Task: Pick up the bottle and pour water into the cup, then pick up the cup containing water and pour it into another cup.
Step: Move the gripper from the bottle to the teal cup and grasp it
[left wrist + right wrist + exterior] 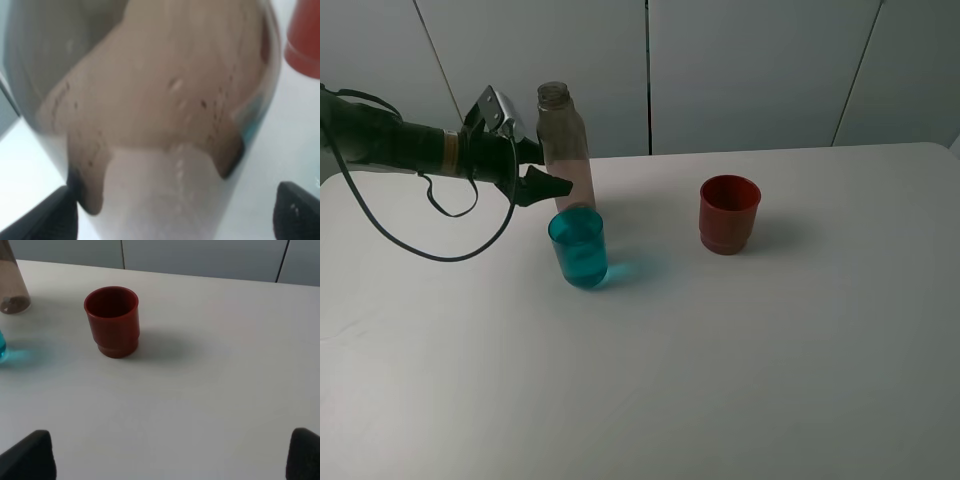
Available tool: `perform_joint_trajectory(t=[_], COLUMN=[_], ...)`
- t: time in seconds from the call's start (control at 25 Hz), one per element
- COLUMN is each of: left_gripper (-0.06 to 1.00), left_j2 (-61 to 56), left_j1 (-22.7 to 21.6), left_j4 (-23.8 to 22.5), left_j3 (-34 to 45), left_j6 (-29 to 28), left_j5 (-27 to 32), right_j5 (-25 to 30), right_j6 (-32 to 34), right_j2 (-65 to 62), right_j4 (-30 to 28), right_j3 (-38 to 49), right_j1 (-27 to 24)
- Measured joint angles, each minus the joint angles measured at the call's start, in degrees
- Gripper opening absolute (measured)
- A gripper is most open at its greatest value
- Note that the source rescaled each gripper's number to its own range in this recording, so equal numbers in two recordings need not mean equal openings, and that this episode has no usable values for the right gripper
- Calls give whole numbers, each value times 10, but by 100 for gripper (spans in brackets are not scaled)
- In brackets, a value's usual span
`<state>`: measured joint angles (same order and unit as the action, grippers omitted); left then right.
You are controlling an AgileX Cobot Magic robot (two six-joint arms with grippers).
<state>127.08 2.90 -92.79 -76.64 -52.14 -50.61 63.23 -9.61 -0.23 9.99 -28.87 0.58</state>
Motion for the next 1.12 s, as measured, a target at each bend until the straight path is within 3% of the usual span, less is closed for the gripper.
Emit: perform_joint_trajectory(t=[0.24,0.4,1.12], left_gripper=[97,97,97], left_j2=[-23,-29,-149], left_j1=[-7,-15,-52], left_j4=[-66,-71,-75], left_j3=[0,1,172], left_j6=[-71,-111,-120], left_j5=[5,10,36], right_j5=[0,0,0], right_j6=[0,0,0], right_j2=[0,0,0], right_j4=[0,0,0], right_j3=[0,0,0], right_j1=[0,0,0])
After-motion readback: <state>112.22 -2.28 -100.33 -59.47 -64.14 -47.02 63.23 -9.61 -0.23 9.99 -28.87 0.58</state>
